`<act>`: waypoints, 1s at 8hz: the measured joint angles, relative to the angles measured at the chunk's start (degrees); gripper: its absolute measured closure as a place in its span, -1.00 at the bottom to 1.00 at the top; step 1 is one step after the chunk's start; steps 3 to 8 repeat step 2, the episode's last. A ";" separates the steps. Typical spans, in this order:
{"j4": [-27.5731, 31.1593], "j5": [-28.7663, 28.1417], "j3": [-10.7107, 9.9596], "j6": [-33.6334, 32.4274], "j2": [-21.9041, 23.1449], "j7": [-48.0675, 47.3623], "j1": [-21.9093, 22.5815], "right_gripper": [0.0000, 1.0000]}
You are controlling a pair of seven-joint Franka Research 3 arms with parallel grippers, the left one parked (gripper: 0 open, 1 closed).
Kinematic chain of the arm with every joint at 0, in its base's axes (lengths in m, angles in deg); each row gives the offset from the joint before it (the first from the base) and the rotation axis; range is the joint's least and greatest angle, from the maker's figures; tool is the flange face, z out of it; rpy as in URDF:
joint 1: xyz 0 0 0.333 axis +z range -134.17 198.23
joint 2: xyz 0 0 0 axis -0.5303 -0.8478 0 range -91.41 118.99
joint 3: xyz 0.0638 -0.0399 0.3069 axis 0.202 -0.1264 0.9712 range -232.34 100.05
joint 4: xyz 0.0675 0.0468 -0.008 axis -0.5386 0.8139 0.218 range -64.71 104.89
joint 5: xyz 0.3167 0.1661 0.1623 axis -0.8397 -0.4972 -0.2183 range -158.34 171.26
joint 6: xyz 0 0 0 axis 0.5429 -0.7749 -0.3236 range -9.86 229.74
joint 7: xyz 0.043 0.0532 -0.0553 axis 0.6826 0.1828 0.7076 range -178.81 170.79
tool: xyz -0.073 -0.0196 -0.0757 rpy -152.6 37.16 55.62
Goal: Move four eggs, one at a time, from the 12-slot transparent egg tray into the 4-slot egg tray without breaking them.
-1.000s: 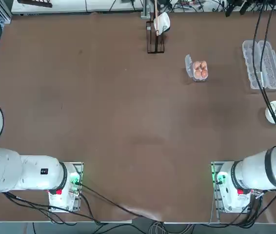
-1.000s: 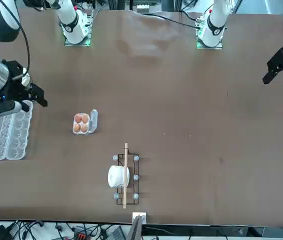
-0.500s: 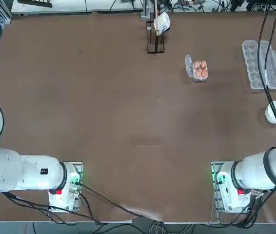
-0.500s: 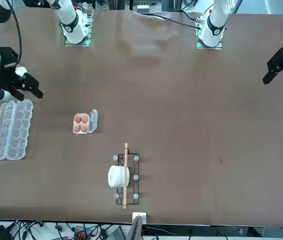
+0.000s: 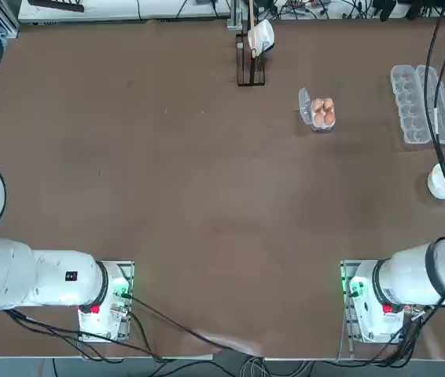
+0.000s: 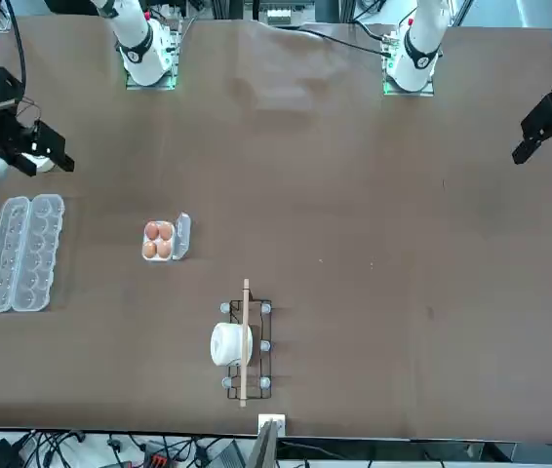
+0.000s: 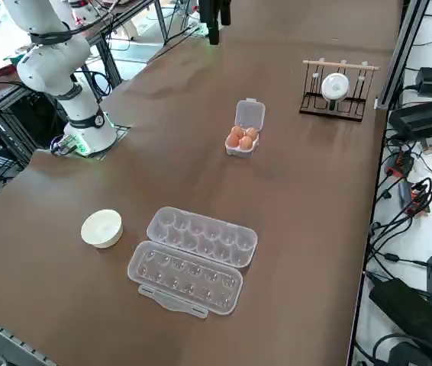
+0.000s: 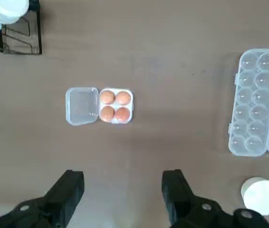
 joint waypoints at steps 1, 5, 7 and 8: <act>0.00 0.03 0.03 -0.46 0.51 0.39 -0.03 -1.00; -0.02 0.13 0.02 -0.48 0.77 0.83 -0.25 -1.00; -0.02 0.13 0.02 -0.48 0.77 0.83 -0.25 -1.00; -0.02 0.13 0.02 -0.48 0.77 0.83 -0.25 -1.00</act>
